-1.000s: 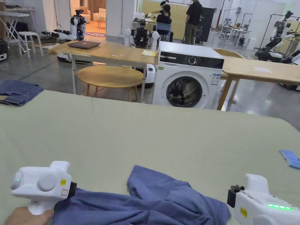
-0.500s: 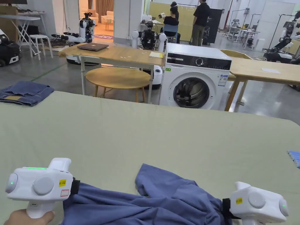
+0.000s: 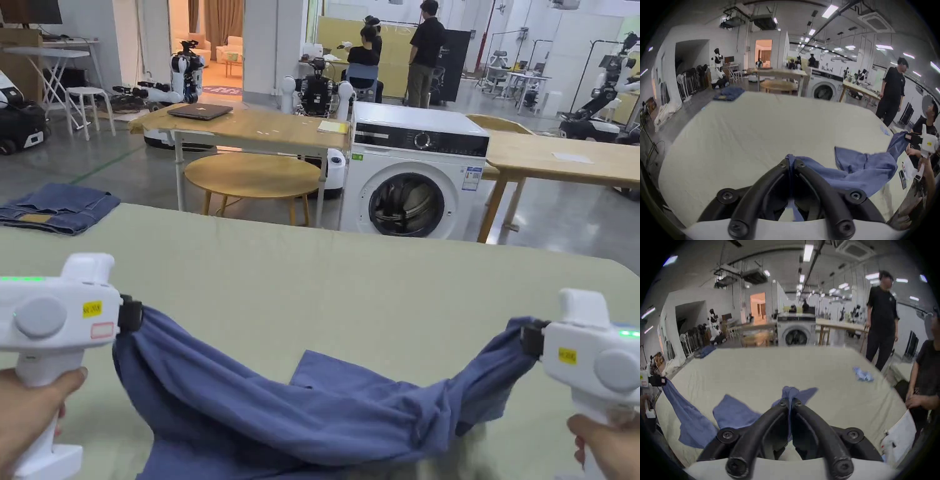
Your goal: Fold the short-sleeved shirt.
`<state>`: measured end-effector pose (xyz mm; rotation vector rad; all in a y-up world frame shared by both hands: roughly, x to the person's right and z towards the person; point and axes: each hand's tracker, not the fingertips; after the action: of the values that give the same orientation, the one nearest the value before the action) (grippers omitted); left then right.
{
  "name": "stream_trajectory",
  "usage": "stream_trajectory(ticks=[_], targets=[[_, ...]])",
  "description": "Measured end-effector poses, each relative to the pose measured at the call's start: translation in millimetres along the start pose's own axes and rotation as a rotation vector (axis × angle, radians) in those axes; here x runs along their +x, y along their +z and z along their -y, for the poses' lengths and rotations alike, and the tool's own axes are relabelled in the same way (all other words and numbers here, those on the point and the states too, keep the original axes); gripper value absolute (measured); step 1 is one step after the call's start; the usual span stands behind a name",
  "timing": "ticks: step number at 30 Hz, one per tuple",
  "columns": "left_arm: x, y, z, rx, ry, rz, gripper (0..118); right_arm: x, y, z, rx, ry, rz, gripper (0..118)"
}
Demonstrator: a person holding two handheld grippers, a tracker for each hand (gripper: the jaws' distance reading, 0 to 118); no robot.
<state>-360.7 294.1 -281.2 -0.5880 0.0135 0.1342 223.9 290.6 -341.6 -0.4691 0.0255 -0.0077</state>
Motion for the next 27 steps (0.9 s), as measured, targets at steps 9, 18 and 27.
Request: stream_trajectory(ticks=[9, 18, 27], targets=[[-42, 54, -100, 0.146, 0.002, -0.113, 0, 10, 41, -103, 0.178, 0.04, 0.116, 1], [-56, 31, -177, 0.169, 0.01, -0.169, 0, 11, 19, -167, 0.226, 0.053, 0.171, 1], [-48, 3, -223, 0.201, -0.007, -0.19, 0, 4, -20, -206, 0.256, 0.06, 0.202, 1]])
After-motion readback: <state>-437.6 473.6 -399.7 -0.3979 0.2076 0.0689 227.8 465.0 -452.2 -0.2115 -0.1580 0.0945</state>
